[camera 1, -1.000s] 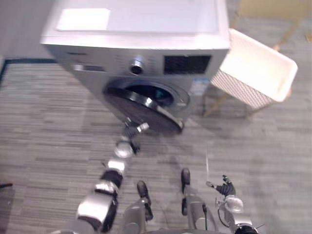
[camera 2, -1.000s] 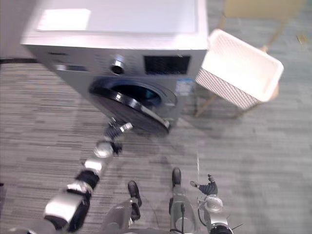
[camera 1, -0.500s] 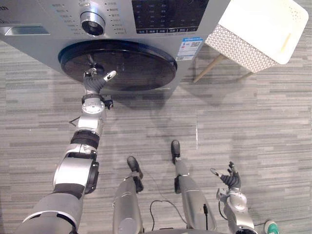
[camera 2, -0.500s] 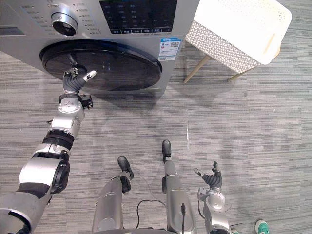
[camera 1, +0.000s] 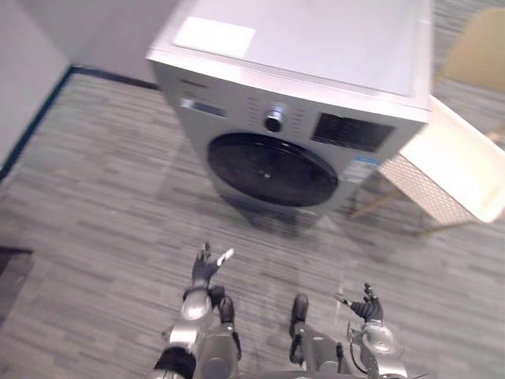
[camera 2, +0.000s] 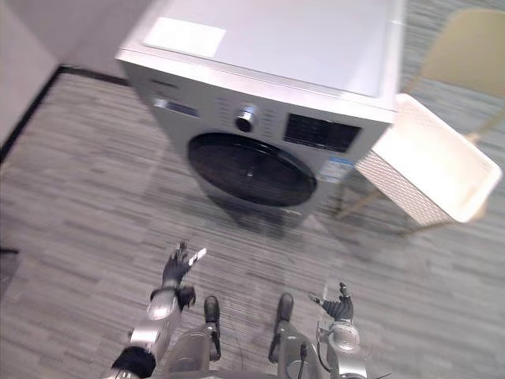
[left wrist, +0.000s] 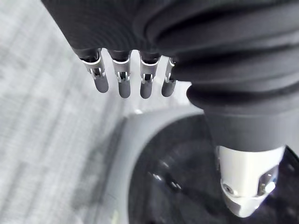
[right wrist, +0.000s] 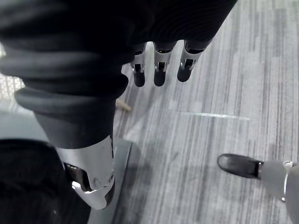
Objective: Pick up the laundry basket with both hands and put the clothes into the washing machine.
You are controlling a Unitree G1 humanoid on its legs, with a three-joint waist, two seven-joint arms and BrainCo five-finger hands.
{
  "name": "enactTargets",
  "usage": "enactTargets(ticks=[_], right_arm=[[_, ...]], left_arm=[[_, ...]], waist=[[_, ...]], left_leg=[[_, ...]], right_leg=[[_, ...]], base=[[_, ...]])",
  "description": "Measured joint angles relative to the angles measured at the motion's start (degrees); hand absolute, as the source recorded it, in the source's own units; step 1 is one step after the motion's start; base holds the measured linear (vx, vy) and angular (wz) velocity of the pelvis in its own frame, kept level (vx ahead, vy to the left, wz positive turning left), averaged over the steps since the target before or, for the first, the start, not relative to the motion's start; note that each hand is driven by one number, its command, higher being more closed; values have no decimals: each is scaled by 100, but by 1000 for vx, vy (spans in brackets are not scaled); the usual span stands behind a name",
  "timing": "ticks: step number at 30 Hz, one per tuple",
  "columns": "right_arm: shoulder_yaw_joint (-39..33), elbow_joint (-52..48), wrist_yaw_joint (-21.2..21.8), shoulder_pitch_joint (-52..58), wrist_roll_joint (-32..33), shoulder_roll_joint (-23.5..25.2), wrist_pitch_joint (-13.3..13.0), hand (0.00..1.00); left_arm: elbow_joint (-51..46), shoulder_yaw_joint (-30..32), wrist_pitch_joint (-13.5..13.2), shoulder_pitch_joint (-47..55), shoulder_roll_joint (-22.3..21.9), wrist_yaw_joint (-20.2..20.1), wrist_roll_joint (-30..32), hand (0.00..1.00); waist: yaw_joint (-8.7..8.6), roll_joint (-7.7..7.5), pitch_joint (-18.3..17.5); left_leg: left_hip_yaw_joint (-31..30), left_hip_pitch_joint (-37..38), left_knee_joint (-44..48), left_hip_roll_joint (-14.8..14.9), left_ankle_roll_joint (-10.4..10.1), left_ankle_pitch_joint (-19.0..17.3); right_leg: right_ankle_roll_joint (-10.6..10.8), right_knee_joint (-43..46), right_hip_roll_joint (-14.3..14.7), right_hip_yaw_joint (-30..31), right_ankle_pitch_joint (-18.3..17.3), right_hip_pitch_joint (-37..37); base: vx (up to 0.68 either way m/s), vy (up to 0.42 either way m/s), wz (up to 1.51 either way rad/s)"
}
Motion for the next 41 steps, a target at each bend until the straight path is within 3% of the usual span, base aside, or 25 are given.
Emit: enactTargets(ticks=[1, 3, 4, 5, 9, 10, 12, 14, 15, 16, 17, 18, 19, 22, 23, 25, 28, 30, 31, 33, 34, 36, 39, 40, 41], right_arm=[[-57, 68, 1, -19, 0, -22, -6, 0], [-249, 205, -5, -87, 4, -27, -14, 0], [-319, 273, -9, -155, 5, -38, -12, 0], [-374, 287, -9, -187, 7, -68, -11, 0], [-365, 412, 3, -333, -6, -132, 61, 0], [-369, 494, 13, -376, -18, -146, 107, 0], [-345, 623, 73, -382, -68, -144, 129, 0], [-250, 720, 126, -380, -74, -162, 201, 0], [-184, 716, 135, -277, -74, -159, 221, 0], [-20, 722, 143, -220, -77, -131, 223, 0], [60, 758, 154, -234, -76, -102, 219, 0], [120, 764, 196, -254, -77, -44, 206, 0], [161, 763, 234, -284, -80, -30, 203, 0], [203, 691, 241, -382, -115, -79, 184, 0], [271, 658, 253, -336, -115, -143, 172, 0], [265, 647, 257, -277, -119, -175, 195, 0], [276, 633, 274, -75, -126, -179, 220, 0], [292, 480, 326, -138, -131, -174, 223, 0], [348, 200, 360, -161, -180, -131, 213, 0], [431, -20, 367, -177, -216, 2, 164, 0], [421, -54, 365, -200, -232, 95, 154, 0], [384, -52, 362, -225, -235, 113, 157, 0], [186, -33, 347, -214, -241, 165, 197, 0], [120, -28, 343, -179, -252, 159, 204, 0], [102, -24, 340, -167, -279, 128, 204, 0]], left_arm=[[353, 179, 48, -5, 54, -78, 118, 0], [665, 482, 103, 69, 97, -84, 316, 0], [835, 610, 123, 142, 141, -86, 407, 0], [988, 743, 153, 196, 149, -82, 514, 0], [1262, 1075, 201, 483, 125, -80, 589, 0], [1267, 1168, 206, 570, 96, -88, 638, 0], [1264, 1224, 205, 728, 86, -82, 638, 0], [1259, 1221, 209, 854, 64, -80, 636, 0], [1246, 1218, 209, 862, 75, -74, 635, 0], [1166, 1217, 213, 853, 130, -52, 634, 0], [1128, 1216, 211, 850, 176, -43, 633, 0], [1053, 1218, 208, 846, 208, -39, 629, 0], [1006, 1225, 209, 851, 227, -31, 623, 0], [990, 1208, 210, 834, 167, -12, 608, 0], [987, 1205, 199, 688, 159, 4, 559, 0], [978, 1206, 169, 585, 132, 21, 554, 0], [988, 1209, 100, 651, 36, 39, 575, 0], [941, 1283, 99, 619, -153, 36, 573, 0], [834, 1468, 104, 631, -289, 38, 570, 0], [717, 1591, 103, 621, -328, 36, 564, 0], [599, 1527, 98, 567, -325, 25, 565, 0], [408, 1367, 62, 548, -389, -11, 565, 0], [376, 1381, 47, 376, -414, -67, 571, 0], [392, 1338, 49, 325, -428, -72, 575, 0], [404, 1310, 45, 316, -435, -82, 584, 0]], waist=[[-30, 12, -6], [-22, 11, -18], [-15, 11, -32], [-39, -16, -48], [28, -87, -79], [113, -128, -95], [107, -200, -106], [81, -213, -118], [51, -181, -139], [7, -159, -141], [-51, -196, -134], [-100, -249, -103], [-128, -331, -54], [-206, -396, -11], [-262, -393, 31], [-380, -467, 67], [-484, -432, 64], [-407, -184, 69], [-380, -32, 64], [-131, -49, 91], [-69, -137, 109], [-66, -275, 118], [-58, -245, 123], [-65, -196, 116], [-70, -158, 117]], left_leg=[[-31, -38, -21, -74, 49, 180], [631, -63, -41, -101, 209, 248], [1394, -100, 57, 16, 514, 73], [2070, -94, 161, 100, 591, 4], [2149, -96, 346, -218, 692, -246], [2137, -92, 548, -358, 760, -511], [2107, -103, 1075, -470, 824, -967], [1869, -103, 1457, -567, 926, -1311], [1617, 62, 1557, -633, 994, -1437], [1283, 218, 1590, -667, 1039, -1519], [1093, 256, 1615, -665, 1086, -1542], [802, 402, 1573, -674, 1182, -1614], [591, 626, 1467, -740, 1185, -1665], [295, 1018, 1324, -824, 1144, -1750], [-108, 1304, 1192, -930, 1095, -1787], [-536, 1576, 1102, -1058, 966, -1864], [-1125, 2018, 1377, -1059, 664, -2280], [-777, 1273, 2973, -759, 345, -2148], [-276, 614, 4390, -350, -25, -1648], [494, 200, 5564, 436, 102, -1604], [752, 100, 5667, 620, 159, -1670], [1006, -72, 5257, 642, 221, -1727], [1159, -209, 3550, 657, 152, -1687], [1158, -140, 2617, 593, -122, -1376], [1159, -80, 2210, 572, -138, -1013]], right_leg=[[45, 10, -113, -370, -67, 190], [101, 124, -263, -862, -208, 407], [159, 250, -356, -1074, -289, 456], [254, 324, -489, -1221, -354, 507], [492, 422, -852, -1398, -402, 678], [639, 605, -1081, -1435, -503, 731], [769, 1108, -1462, -1576, -745, 881], [578, 2296, -1901, -1466, -748, 755], [-183, 3372, -2097, -943, -459, 419], [-354, 4360, -2010, -73, -281, -50], [-137, 4750, -1820, 248, -550, -250], [21, 5187, -1393, 592, -1053, -585], [-28, 5141, -1087, 689, -1374, -864], [-1, 4007, -447, 744, -1499, -1425], [121, 2567, -9, 1123, -1184, -1683], [211, 1590, 149, 1635, -685, -1700], [-199, 2036, 162, 1936, 86, -1670], [-383, 2176, 197, 1581, -254, -1500], [-510, 2008, 389, 1359, -348, -1202], [-732, 1761, 683, 1325, -488, -639], [-785, 1559, 697, 1291, -525, -233], [-784, 1168, 593, 1232, -524, 224], [-778, 840, 511, 1002, -523, 567], [-719, 773, 507, 895, -539, 666], [-609, 751, 528, 870, -588, 721]], base=[[-5, 94, 159], [-38, 136, 140], [-2, 169, 95], [34, 165, 87], [105, 171, 46], [121, 167, 27], [191, 215, 45], [257, 240, 70], [328, 218, 105], [352, 191, 114], [348, 113, 122], [348, 56, 114], [433, 51, 116], [362, 10, 82], [553, -63, 129], [542, -124, 165], [537, -248, 158], [601, -268, 97], [403, -176, 33], [541, -245, -10], [464, -202, -6], [379, -118, 16], [256, -5, 23], [197, 69, 24], [111, 53, 16]])
